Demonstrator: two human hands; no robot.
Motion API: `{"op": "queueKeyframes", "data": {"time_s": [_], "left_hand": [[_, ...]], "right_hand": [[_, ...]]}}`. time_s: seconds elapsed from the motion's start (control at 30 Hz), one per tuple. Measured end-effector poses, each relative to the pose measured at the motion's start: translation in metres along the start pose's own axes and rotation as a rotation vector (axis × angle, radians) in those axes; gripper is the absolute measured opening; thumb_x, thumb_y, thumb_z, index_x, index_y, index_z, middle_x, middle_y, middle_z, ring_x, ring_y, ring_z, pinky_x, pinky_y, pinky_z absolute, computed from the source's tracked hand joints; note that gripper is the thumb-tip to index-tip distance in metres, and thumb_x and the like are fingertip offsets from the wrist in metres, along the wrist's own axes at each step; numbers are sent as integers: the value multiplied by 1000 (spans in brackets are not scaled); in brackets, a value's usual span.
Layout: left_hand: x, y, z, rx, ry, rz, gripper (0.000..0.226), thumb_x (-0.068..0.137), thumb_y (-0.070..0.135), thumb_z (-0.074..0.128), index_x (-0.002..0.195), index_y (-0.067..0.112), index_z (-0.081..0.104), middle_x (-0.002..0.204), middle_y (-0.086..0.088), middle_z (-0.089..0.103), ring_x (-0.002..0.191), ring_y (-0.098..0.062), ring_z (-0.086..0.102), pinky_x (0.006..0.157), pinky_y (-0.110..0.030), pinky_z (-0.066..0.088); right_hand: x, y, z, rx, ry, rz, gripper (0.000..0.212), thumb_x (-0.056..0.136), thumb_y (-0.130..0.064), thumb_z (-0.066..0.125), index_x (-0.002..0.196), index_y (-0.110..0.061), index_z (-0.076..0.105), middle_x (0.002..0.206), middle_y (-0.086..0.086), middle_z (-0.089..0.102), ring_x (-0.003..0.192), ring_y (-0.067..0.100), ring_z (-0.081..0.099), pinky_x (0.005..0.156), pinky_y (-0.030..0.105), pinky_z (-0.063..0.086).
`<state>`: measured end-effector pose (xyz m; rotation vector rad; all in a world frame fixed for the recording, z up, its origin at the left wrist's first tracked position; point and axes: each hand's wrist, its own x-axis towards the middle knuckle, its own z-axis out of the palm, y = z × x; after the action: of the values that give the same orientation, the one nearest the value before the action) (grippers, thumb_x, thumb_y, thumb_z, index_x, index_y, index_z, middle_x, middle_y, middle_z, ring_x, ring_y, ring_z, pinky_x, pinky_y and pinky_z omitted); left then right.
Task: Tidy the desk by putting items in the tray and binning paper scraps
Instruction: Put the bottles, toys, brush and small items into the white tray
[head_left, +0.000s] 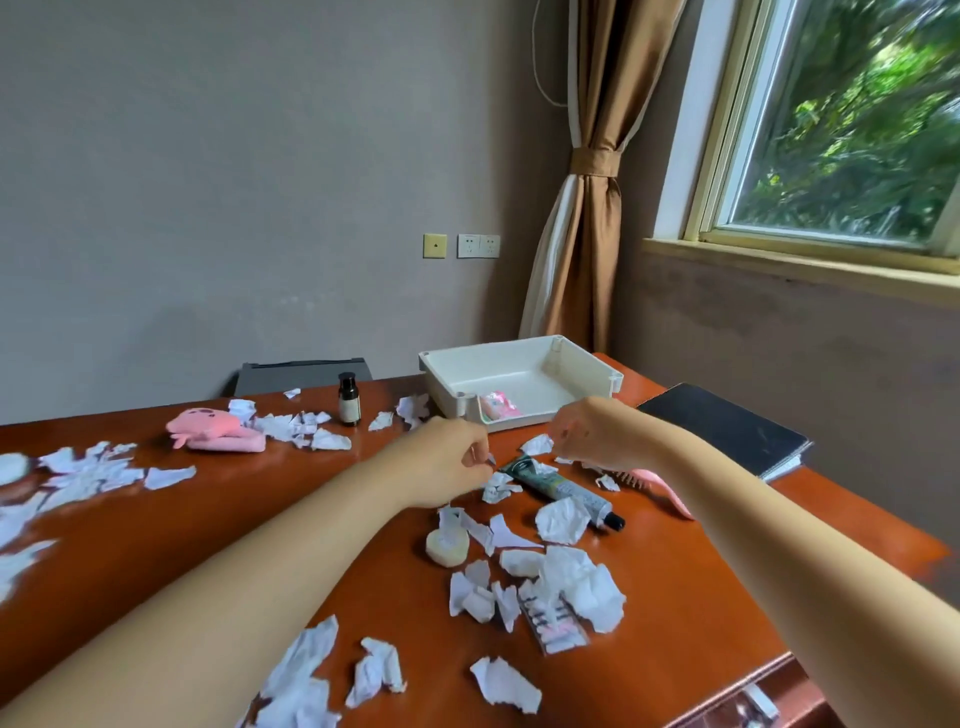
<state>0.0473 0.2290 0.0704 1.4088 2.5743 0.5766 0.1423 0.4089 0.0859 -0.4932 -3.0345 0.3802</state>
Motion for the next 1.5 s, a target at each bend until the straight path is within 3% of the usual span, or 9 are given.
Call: {"op": "queueKeyframes", "data": {"time_s": [0.2, 0.33, 0.4, 0.6, 0.77, 0.93, 1.07, 1.17, 1.5], "left_hand": [[-24, -22, 39, 114, -107, -59, 38, 92, 33, 52, 128, 22, 49, 129, -1, 48, 110, -18, 51, 89, -31, 46], [-29, -37, 56, -32, -34, -115, 39, 88, 38, 58, 125, 27, 52, 129, 3, 49, 112, -14, 50, 92, -30, 47], [-31, -42, 61, -85, 19, -130, 39, 86, 39, 62, 123, 29, 54, 127, 6, 48, 110, -13, 50, 92, -29, 47], [-38, -51, 78, -301, 150, -132, 36, 80, 32, 71, 114, 27, 61, 111, 12, 54, 102, -7, 55, 73, -11, 44], [-41, -56, 82, -352, 166, -109, 35, 80, 30, 72, 112, 32, 59, 110, 16, 52, 101, -2, 50, 73, -10, 41], [-42, -57, 84, -342, 189, -97, 34, 80, 32, 72, 111, 34, 58, 110, 17, 52, 106, -4, 50, 84, -19, 45], [-45, -55, 88, -324, 263, -88, 39, 80, 32, 72, 116, 30, 58, 107, 19, 49, 103, -3, 47, 73, -8, 38], [-45, -56, 90, -323, 279, -84, 40, 79, 32, 73, 116, 29, 58, 108, 19, 49, 103, -2, 47, 73, -8, 37], [-44, -54, 88, -271, 251, -106, 40, 80, 35, 72, 116, 28, 56, 110, 16, 48, 105, -5, 47, 77, -13, 40]], "right_hand": [[-13, 15, 35, -80, -34, 124, 29, 92, -20, 52, 119, -14, 61, 119, 6, 63, 106, 23, 58, 89, 32, 50], [-9, 21, 51, -29, 9, 250, 31, 96, -20, 46, 124, -12, 56, 115, 9, 62, 90, 18, 51, 53, 18, 36], [-7, 23, 56, -3, 34, 302, 29, 98, -22, 43, 121, -11, 56, 111, 10, 63, 83, 17, 50, 49, 18, 32], [2, 26, 67, 79, 32, 356, 28, 96, -27, 47, 117, -12, 58, 104, 8, 62, 78, 18, 53, 54, 19, 39], [5, 21, 67, 51, -32, 347, 36, 93, -36, 52, 117, -10, 56, 89, 4, 58, 63, 13, 51, 48, 19, 36], [9, 21, 68, 74, -64, 374, 45, 86, -36, 61, 120, -10, 47, 106, 6, 55, 80, 16, 50, 52, 19, 36], [9, 19, 74, 48, -28, 310, 49, 83, -30, 67, 120, -10, 41, 120, 11, 51, 89, 19, 49, 58, 21, 39], [6, 20, 80, 25, 25, 244, 49, 84, -29, 66, 122, -11, 41, 120, 11, 55, 96, 23, 56, 77, 30, 51], [1, 23, 79, -43, 112, 184, 33, 92, -30, 54, 119, -11, 52, 112, 10, 61, 98, 23, 57, 78, 32, 48]]}}
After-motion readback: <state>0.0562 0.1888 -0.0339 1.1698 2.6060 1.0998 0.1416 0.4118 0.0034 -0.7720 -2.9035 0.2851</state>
